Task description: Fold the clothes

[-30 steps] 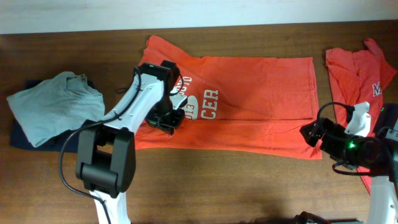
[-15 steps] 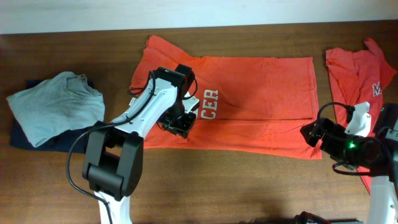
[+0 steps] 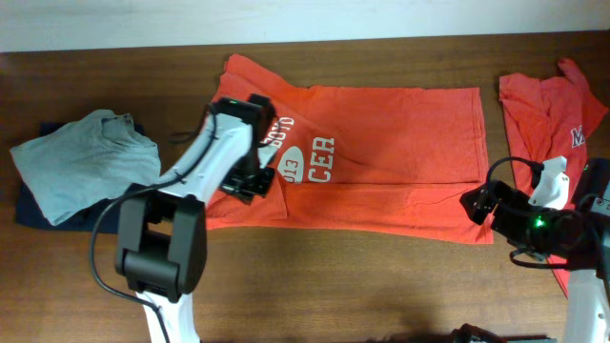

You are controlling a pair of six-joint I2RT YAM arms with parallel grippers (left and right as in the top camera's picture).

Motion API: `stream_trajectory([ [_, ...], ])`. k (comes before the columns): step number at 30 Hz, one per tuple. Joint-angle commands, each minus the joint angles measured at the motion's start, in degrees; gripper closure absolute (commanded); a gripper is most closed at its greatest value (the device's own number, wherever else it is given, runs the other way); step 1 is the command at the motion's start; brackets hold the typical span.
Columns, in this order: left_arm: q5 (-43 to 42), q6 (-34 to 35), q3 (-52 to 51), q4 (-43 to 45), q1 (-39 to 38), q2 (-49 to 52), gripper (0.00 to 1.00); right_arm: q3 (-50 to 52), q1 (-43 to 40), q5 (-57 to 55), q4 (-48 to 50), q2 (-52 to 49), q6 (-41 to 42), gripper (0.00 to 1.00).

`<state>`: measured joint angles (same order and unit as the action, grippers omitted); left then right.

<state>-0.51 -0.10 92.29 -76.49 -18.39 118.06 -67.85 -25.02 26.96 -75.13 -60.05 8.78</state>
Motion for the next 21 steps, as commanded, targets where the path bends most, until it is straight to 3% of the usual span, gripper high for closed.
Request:
stream_trajectory([
  [1, -2.2, 0.9, -1.0, -0.8, 2.8, -0.7, 1.0, -0.2, 0.2, -1.4, -0.1, 0.0, -0.4, 0.01],
  [5, -6.2, 0.2, -6.0, 4.4, 3.4, -0.7, 1.0, -0.2, 0.3, -2.6, -0.1, -2.0, -0.4, 0.0],
  [9, -5.7, 0.5, -12.2, 10.6, 3.6, -0.7, 1.0, -0.2, 0.3, -2.6, 0.1, -6.9, -0.4, 0.09],
  [14, -2.1, 0.8, -13.6, 16.1, 4.9, -0.7, 1.0, -0.2, 0.3, -2.4, 2.8, -12.0, -0.4, 0.09],
  [19, -5.5, 1.0, -8.4, 10.5, 5.9, -2.6, 0.97, -0.2, 0.3, -1.2, 4.8, -12.0, -1.0, 0.11],
  [21, -5.4, 0.9, -3.9, 7.4, 6.2, -4.3, 0.9, -0.2, 0.3, -0.2, 6.0, -11.3, -1.0, 0.11],
])
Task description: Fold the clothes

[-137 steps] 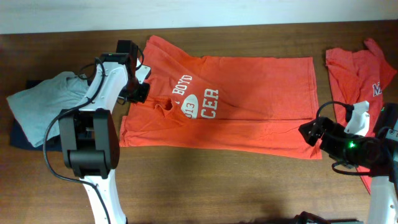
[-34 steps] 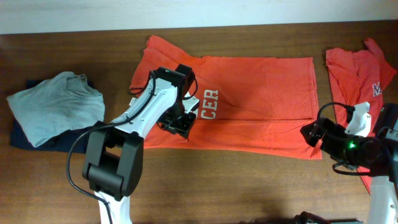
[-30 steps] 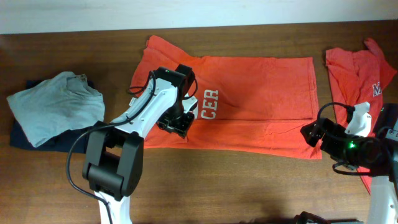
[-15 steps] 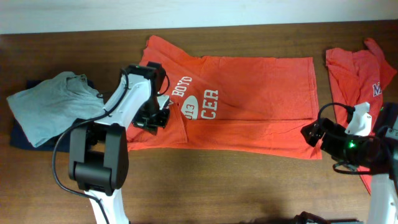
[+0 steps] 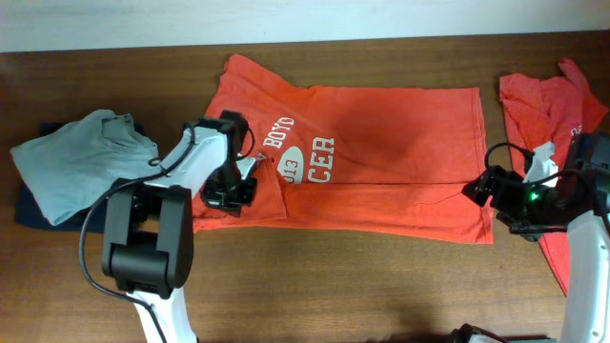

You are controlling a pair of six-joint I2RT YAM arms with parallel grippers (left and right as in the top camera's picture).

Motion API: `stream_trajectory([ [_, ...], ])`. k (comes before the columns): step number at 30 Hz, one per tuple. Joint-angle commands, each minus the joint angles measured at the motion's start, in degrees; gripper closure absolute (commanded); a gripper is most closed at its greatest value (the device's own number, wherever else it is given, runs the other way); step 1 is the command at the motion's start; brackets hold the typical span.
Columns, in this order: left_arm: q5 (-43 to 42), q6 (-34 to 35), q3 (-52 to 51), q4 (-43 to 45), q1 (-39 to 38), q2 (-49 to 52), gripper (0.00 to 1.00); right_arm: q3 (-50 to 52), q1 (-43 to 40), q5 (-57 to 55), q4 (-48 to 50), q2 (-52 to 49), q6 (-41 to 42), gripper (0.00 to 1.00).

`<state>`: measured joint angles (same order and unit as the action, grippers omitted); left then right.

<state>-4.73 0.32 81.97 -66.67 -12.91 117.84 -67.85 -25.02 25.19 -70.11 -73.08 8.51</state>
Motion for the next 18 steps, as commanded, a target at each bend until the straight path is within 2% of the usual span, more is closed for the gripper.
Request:
stream_trajectory([
  [1, -0.8, 0.5, 9.6, -3.2, 0.9, -5.2, 0.82, -0.2, 0.3, 1.8, 1.7, 2.0, -0.8, 0.12],
  [2, -0.2, 0.5, 11.8, -3.0, 0.9, -6.0, 0.72, -0.2, 0.3, 1.8, 2.4, 2.0, -0.8, 0.11],
  [4, 0.2, -0.2, 16.8, -0.2, 1.1, -6.7, 0.32, -0.2, 0.3, 1.8, 3.4, 2.0, -0.8, 0.11],
  [5, 0.2, -0.2, 18.0, 1.4, 1.1, -6.7, 0.24, -0.2, 0.3, 1.8, 3.5, 2.0, -0.8, 0.11],
  [8, 0.2, -6.2, 19.8, 14.9, 1.4, -6.5, 0.21, -0.2, 0.3, 2.4, 3.3, 2.0, -0.8, 0.11],
  [15, 0.0, -6.2, 19.8, 35.2, 4.2, 1.8, 0.19, -0.2, 0.3, 11.7, -1.1, 2.0, -10.2, 0.11],
  [18, 0.0, -6.3, 19.8, 48.5, 5.2, 7.4, 0.19, -0.2, 0.3, 11.8, -2.6, 2.0, -12.6, 0.11],
])
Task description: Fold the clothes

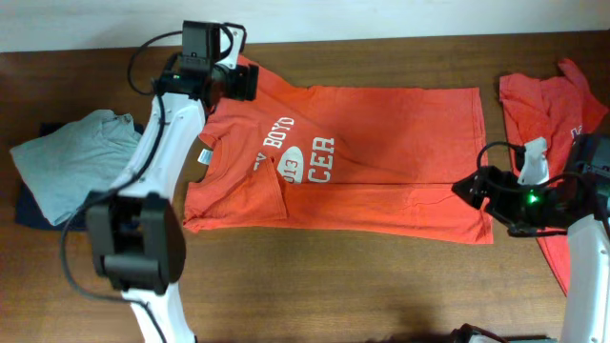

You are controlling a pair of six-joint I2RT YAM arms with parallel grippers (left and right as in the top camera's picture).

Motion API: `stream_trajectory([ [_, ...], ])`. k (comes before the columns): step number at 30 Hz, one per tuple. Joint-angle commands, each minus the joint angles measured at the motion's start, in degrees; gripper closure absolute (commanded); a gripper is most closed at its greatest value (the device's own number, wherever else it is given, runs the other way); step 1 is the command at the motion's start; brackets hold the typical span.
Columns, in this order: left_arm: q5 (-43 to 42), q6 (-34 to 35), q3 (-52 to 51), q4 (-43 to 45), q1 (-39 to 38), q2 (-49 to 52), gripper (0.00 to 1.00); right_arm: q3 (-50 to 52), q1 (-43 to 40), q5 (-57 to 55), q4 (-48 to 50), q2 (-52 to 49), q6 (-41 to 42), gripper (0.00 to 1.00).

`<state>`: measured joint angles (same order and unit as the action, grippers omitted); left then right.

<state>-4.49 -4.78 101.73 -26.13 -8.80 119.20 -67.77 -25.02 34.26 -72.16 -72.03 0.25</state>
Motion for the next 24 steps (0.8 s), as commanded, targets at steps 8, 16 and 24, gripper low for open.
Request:
stream_trajectory([
  [8, -0.3, -1.2, 0.0, 31.8, 1.3, 19.9, 0.31, -0.3, 0.3, 2.8, -1.7, 1.0, -4.4, 0.11],
  [16, -1.3, -0.9, 0.0, 33.0, 1.3, 25.5, 0.4, 2.6, 0.3, 2.8, -1.6, 1.0, -4.5, 0.11],
  [24, -9.5, -0.4, 5.4, 23.8, 1.5, 24.6, 1.0, 6.8, 0.3, 2.8, -0.3, 1.0, -4.5, 0.13],
])
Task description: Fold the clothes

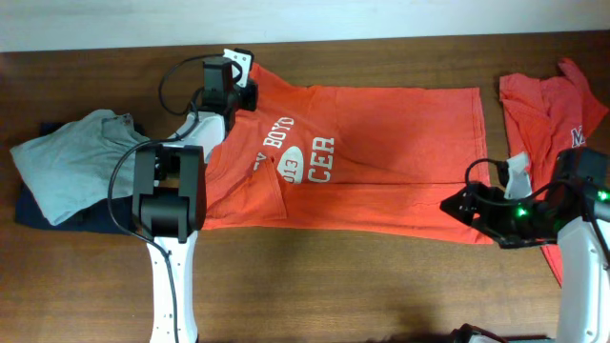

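Note:
An orange T-shirt (381, 152) with white lettering lies spread flat across the middle of the table, its lower left sleeve folded inward. My left gripper (235, 89) is at the shirt's upper left sleeve, near the collar end. At the shirt's lower right hem corner is my right gripper (454, 204), pointing left. The overhead view is too small to show how the fingers of either gripper stand.
A grey shirt (71, 162) lies crumpled on a dark blue garment (29, 214) at the left. A second red shirt (553, 105) lies at the right edge, partly under my right arm. The table's far edge runs just behind the orange shirt.
My left arm has drawn in, so its gripper sits slightly lower and right on the upper left sleeve. My right gripper has shifted a little down and left along the lower right hem.
My left gripper was first over the shirt's lower left part beside the lettering, then slightly further left there. After that it was up at the upper left sleeve, where it stays. My right gripper stayed by the lower right corner throughout.

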You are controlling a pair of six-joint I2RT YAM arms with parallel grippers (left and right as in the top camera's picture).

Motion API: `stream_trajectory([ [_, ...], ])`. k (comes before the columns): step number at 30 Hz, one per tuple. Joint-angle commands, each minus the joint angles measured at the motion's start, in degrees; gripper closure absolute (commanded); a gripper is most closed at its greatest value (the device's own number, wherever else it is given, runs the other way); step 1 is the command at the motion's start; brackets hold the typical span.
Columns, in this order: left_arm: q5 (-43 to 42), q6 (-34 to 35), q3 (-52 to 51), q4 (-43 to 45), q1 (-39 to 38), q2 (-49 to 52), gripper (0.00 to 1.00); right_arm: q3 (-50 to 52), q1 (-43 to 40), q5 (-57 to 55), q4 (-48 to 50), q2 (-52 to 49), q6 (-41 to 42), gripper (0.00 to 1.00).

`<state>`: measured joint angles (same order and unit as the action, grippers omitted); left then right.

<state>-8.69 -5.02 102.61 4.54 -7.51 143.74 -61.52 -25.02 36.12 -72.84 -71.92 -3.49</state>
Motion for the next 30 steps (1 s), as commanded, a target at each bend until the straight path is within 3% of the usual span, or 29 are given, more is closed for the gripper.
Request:
stream_trajectory([
  [1, -5.3, -0.2, 6.2, -9.7, 0.2, -0.3, 1.0, 0.5, 0.3, 1.0, 0.5, 0.9, -0.8, 0.14],
  [6, -5.1, -0.2, 20.1, -32.2, 0.5, -3.7, 1.0, 0.5, 0.3, 1.0, 1.1, 0.9, -0.8, 0.14],
  [11, -5.1, -0.2, 24.3, -43.9, 0.5, -5.4, 0.99, 0.5, 0.3, 1.0, 1.6, 0.9, -0.8, 0.14],
  [13, -5.1, -0.2, 24.4, -47.2, 0.5, -5.6, 0.86, 0.5, 0.3, 1.0, 1.8, 0.9, -0.8, 0.14],
  [14, -5.1, -0.2, 24.4, -48.9, 0.5, -5.6, 0.85, 0.5, 0.3, 0.9, 1.7, 0.9, -0.8, 0.14],
  [17, -5.1, -0.2, 24.4, -55.8, 0.5, -5.6, 0.97, 0.5, 0.3, 0.9, 1.7, 0.9, -0.8, 0.14],
  [21, -5.1, -0.2, 24.4, -64.8, 0.4, -5.6, 0.97, 0.5, 0.3, 0.9, 1.7, 0.9, -0.8, 0.13],
  [26, -5.0, -0.2, 24.4, -70.6, 0.5, -5.8, 0.8, 0.5, 0.3, 0.9, 1.7, 0.9, -0.8, 0.13],
  [30, -5.0, -0.4, 29.4, -68.8, 1.0, -8.5, 0.58, 0.5, 0.3, 0.8, 2.2, 0.9, -0.8, 0.13],
])
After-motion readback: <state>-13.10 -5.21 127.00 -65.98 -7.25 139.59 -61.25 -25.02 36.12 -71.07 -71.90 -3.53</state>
